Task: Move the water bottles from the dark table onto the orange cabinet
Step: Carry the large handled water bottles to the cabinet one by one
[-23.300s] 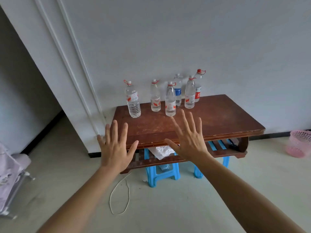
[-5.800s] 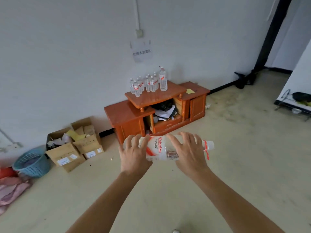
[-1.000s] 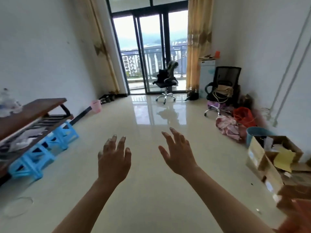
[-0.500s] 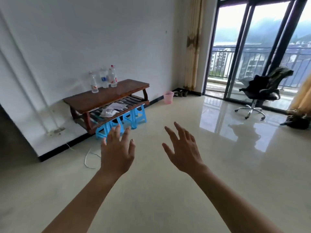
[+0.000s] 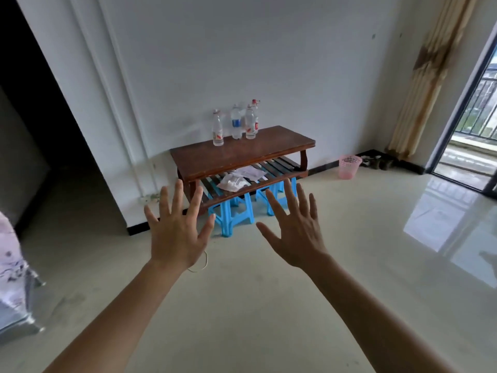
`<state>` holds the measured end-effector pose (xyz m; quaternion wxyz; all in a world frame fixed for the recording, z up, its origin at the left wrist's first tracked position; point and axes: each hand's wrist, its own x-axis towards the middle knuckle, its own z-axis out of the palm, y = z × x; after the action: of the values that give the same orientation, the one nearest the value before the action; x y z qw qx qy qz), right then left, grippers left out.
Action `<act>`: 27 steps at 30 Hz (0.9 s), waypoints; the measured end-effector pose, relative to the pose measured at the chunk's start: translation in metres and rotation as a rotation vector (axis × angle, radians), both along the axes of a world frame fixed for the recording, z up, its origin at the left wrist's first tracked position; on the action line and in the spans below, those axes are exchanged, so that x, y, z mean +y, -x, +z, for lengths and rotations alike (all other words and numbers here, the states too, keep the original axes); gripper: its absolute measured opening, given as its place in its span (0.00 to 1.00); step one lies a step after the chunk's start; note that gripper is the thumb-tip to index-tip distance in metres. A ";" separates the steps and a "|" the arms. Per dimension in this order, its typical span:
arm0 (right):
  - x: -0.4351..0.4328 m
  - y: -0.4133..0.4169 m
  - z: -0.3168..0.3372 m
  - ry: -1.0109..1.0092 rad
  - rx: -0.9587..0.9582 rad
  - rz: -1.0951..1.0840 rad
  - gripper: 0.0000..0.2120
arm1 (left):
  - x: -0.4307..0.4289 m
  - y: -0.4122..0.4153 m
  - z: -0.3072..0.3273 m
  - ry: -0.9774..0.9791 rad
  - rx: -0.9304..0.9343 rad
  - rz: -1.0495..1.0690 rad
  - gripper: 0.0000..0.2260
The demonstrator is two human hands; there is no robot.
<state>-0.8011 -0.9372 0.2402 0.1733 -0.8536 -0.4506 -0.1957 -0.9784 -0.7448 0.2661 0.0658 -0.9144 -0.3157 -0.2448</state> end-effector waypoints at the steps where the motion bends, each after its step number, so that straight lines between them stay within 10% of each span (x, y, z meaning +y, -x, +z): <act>1: 0.011 -0.009 -0.004 0.012 -0.006 0.013 0.37 | 0.010 -0.008 -0.004 0.003 -0.004 0.008 0.32; 27: 0.410 -0.517 -0.043 0.040 0.112 -0.067 0.38 | 0.422 -0.542 -0.046 0.064 0.064 -0.099 0.34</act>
<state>-0.2837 -0.5275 0.1974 0.1744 -0.8811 -0.4151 -0.1445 -0.4366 -0.3229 0.2202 0.0342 -0.9378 -0.2755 -0.2083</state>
